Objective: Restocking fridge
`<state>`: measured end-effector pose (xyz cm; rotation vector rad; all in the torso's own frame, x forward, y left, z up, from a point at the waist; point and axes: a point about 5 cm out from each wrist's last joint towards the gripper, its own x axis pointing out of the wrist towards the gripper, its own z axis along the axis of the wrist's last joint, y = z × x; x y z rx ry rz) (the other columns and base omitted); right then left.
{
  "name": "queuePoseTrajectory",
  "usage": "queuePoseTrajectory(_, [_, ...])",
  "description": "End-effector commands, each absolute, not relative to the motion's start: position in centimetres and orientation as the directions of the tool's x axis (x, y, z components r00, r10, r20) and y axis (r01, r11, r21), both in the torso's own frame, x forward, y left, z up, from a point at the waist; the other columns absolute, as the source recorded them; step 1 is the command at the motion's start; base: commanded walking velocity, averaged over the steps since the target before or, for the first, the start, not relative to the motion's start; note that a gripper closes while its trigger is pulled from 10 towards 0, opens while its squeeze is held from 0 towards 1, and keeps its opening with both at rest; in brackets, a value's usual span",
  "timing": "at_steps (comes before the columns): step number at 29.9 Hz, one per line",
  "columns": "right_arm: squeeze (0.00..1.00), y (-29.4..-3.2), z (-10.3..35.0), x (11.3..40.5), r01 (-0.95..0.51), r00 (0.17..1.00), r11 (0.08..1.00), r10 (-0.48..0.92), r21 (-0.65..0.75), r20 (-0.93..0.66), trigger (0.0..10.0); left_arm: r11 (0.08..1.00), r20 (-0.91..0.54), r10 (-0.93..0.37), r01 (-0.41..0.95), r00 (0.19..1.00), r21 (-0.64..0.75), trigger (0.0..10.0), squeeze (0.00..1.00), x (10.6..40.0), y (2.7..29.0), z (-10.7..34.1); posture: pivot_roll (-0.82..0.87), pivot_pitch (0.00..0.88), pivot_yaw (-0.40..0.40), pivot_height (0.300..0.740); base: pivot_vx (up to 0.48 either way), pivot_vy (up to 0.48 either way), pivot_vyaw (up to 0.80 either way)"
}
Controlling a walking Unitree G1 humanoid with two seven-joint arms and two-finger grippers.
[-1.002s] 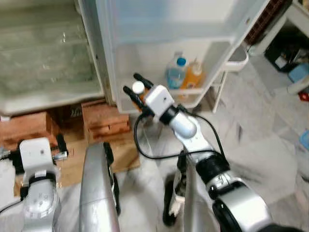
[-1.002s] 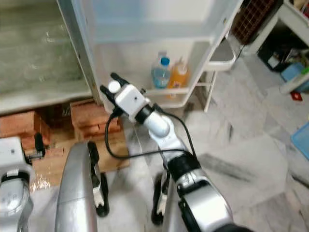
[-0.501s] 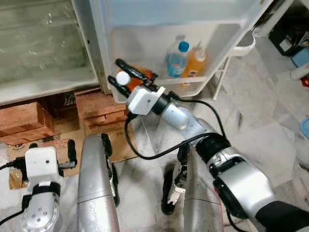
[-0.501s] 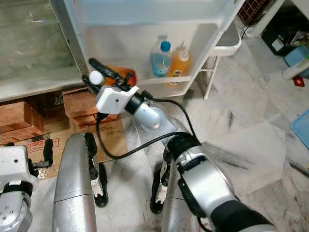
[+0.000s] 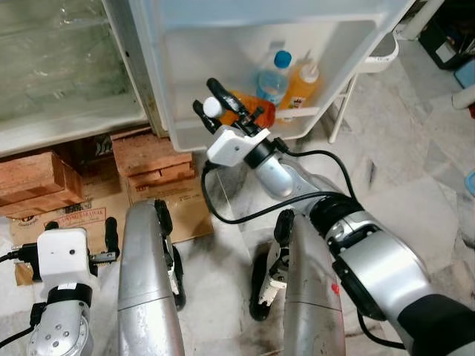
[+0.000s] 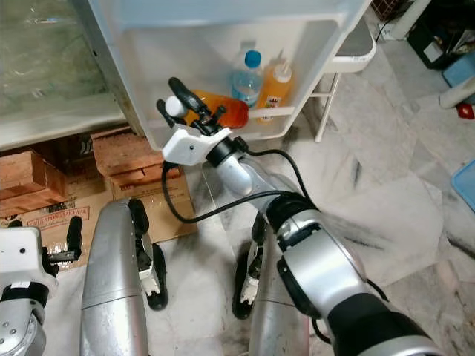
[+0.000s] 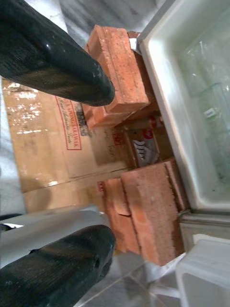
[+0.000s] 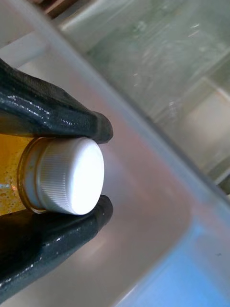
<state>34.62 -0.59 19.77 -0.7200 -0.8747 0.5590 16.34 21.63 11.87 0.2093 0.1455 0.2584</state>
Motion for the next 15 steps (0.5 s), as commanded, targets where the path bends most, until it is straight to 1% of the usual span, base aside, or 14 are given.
queuePoseTrajectory(1, [0.00,0.9,20.7,33.8,-0.172,0.445,0.637,0.731,-0.752,0.517,10.0,0.941,-0.145,0.274,-0.234,0.951,0.243,10.0,0.00,15.2,21.7,11.8,0.31,0.432,-0.092,0.486,0.000,0.000,0.00])
queuePoseTrajectory(3, [0.00,1.5,21.1,33.4,-0.192,0.411,0.644,0.738,-0.741,0.535,10.0,0.941,-0.147,0.270,-0.229,0.951,0.248,10.0,0.00,15.0,21.7,12.0,0.31,0.439,-0.091,0.486,0.000,0.000,0.00])
queuePoseTrajectory(6, [0.00,1.9,21.5,33.2,-0.203,0.392,0.659,0.733,-0.724,0.557,10.0,0.942,-0.149,0.268,-0.226,0.952,0.250,10.0,0.00,14.9,21.6,12.0,0.31,0.446,-0.090,0.486,0.000,0.000,0.00])
queuePoseTrajectory(8, [0.00,2.2,22.2,32.9,-0.214,0.359,0.680,0.722,-0.701,0.591,10.0,0.942,-0.150,0.266,-0.224,0.952,0.251,10.0,0.00,14.7,21.6,12.1,0.31,0.452,-0.090,0.486,0.000,0.000,0.00])
queuePoseTrajectory(12, [0.00,2.7,23.2,32.3,-0.199,0.294,0.698,0.712,-0.688,0.638,10.0,0.942,-0.149,0.264,-0.222,0.953,0.252,10.0,0.00,14.7,21.5,12.3,0.31,0.461,-0.091,0.486,0.000,0.000,0.00])
queuePoseTrajectory(15, [0.00,2.7,23.4,32.2,-0.186,0.273,0.697,0.714,-0.693,0.645,10.0,0.942,-0.150,0.264,-0.221,0.953,0.253,10.0,0.00,14.7,21.5,12.3,0.31,0.464,-0.091,0.486,0.000,0.000,0.00])
